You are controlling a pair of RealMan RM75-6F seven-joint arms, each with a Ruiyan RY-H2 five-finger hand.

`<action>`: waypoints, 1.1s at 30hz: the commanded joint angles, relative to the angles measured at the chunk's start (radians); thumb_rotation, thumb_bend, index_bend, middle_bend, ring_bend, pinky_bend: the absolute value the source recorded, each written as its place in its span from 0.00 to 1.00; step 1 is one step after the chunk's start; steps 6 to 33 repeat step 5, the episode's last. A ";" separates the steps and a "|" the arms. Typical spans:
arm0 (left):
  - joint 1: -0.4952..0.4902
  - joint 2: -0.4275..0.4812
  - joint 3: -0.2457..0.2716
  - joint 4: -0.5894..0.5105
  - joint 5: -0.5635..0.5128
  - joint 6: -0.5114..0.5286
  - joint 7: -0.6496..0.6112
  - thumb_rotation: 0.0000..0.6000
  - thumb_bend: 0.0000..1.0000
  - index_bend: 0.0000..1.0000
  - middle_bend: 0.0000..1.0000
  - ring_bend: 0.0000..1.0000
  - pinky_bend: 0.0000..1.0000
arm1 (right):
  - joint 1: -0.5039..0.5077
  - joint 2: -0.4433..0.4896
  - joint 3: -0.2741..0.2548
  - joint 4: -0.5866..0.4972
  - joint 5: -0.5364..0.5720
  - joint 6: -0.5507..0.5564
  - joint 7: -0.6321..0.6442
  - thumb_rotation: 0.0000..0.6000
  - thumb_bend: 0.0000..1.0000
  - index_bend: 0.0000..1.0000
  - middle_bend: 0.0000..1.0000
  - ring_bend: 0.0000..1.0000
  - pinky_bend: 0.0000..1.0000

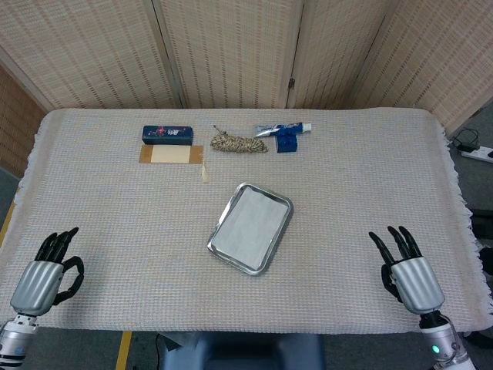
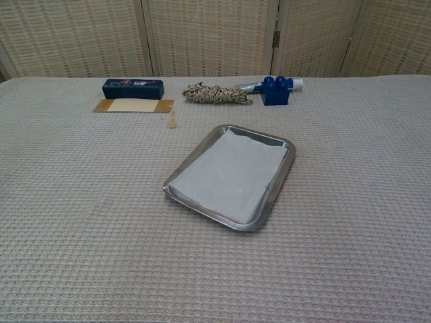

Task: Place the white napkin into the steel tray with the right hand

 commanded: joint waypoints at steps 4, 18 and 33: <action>0.007 -0.003 0.008 -0.004 0.005 0.005 0.017 1.00 0.54 0.00 0.00 0.00 0.00 | -0.025 0.037 0.009 -0.067 -0.018 -0.028 -0.036 1.00 0.45 0.00 0.00 0.00 0.00; 0.008 -0.003 0.008 -0.005 0.003 0.005 0.019 1.00 0.54 0.00 0.00 0.00 0.00 | -0.026 0.038 0.012 -0.070 -0.018 -0.036 -0.037 1.00 0.45 0.00 0.00 0.00 0.00; 0.008 -0.003 0.008 -0.005 0.003 0.005 0.019 1.00 0.54 0.00 0.00 0.00 0.00 | -0.026 0.038 0.012 -0.070 -0.018 -0.036 -0.037 1.00 0.45 0.00 0.00 0.00 0.00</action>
